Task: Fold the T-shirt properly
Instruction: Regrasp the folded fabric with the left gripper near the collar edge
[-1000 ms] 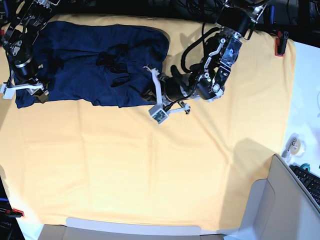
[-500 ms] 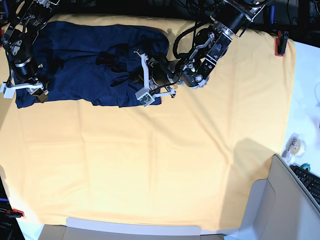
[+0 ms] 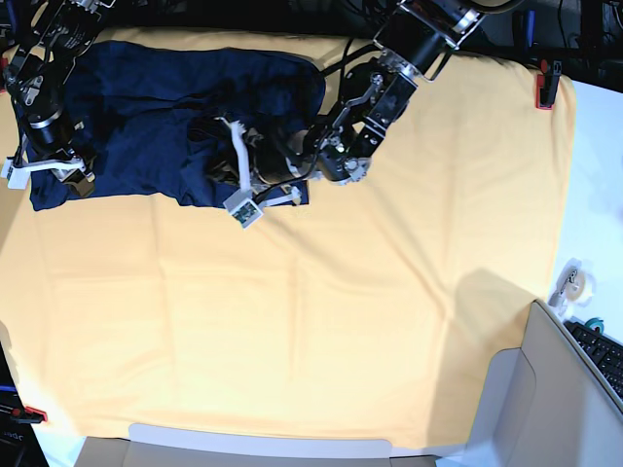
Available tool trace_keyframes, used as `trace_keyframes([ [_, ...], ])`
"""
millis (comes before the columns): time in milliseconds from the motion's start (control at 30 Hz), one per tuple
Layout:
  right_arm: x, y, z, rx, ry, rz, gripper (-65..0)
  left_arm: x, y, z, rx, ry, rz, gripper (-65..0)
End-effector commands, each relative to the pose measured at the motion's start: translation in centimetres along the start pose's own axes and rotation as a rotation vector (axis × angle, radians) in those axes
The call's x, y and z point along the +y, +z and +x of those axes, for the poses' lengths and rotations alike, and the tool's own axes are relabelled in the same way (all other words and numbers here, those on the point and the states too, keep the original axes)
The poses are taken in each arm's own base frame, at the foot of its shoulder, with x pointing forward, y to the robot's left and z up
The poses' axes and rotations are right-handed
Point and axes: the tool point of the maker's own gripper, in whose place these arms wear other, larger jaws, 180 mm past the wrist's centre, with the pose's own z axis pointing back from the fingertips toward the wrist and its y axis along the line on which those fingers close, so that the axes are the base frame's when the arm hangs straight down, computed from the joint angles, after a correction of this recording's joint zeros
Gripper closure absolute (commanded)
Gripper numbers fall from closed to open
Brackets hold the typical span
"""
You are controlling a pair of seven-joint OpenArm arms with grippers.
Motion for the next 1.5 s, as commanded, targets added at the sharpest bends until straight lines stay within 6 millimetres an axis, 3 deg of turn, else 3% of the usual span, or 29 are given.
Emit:
trace_keyframes([
  [0, 0.6, 0.3, 1.5, -0.045, 0.021, 0.019, -24.0, -0.6, -0.3, 1.6, -0.053, 0.003, -0.023, 0.0],
  [133, 0.6, 0.3, 1.5, -0.045, 0.021, 0.019, -24.0, -0.7, -1.4, 1.8, -0.095, 0.05, -0.03, 0.0],
  [267, 0.6, 0.3, 1.5, -0.045, 0.021, 0.019, -24.0, -0.8, -1.1, 2.8, -0.136, 0.047, -0.032, 0.0],
  [300, 0.6, 0.3, 1.5, -0.045, 0.021, 0.019, -24.0, -1.0, -0.5, 3.7, -0.159, 0.03, -0.034, 0.0],
  [467, 0.5, 0.3, 1.4, -0.044, 0.019, 0.019, -24.0, 1.4, 6.1, 7.4, -0.216, -0.086, 0.075, 0.0],
  [533, 0.5, 0.3, 1.4, -0.044, 0.019, 0.019, -24.0, 3.1, 8.3, 6.2, -0.151, -0.102, 0.139, 0.0],
  [667, 0.3, 0.1, 1.2, -0.037, 0.013, 0.016, -24.0, 5.6, 9.8, 2.6, -0.003, -0.063, 0.21, 0.0],
  [767, -0.1, -0.1, 0.8, -0.025, 0.001, 0.009, -24.0, 5.4, 9.9, -0.7, 0.057, -0.023, 0.207, 0.0],
  [933, -0.1, -0.2, 0.6, -0.018, -0.002, 0.01, -24.0, 4.7, 9.9, -3.5, 0.096, 0.024, 0.196, 0.0],
  [1267, -0.2, -0.2, 0.6, -0.019, -0.003, 0.007, -24.0, 3.7, 9.7, -5.1, 0.086, 0.058, 0.177, 0.0],
  [1467, -0.1, -0.2, 0.5, -0.017, -0.001, 0.009, -24.0, 1.5, 8.8, -6.0, 0.115, 0.041, 0.12, 0.0],
])
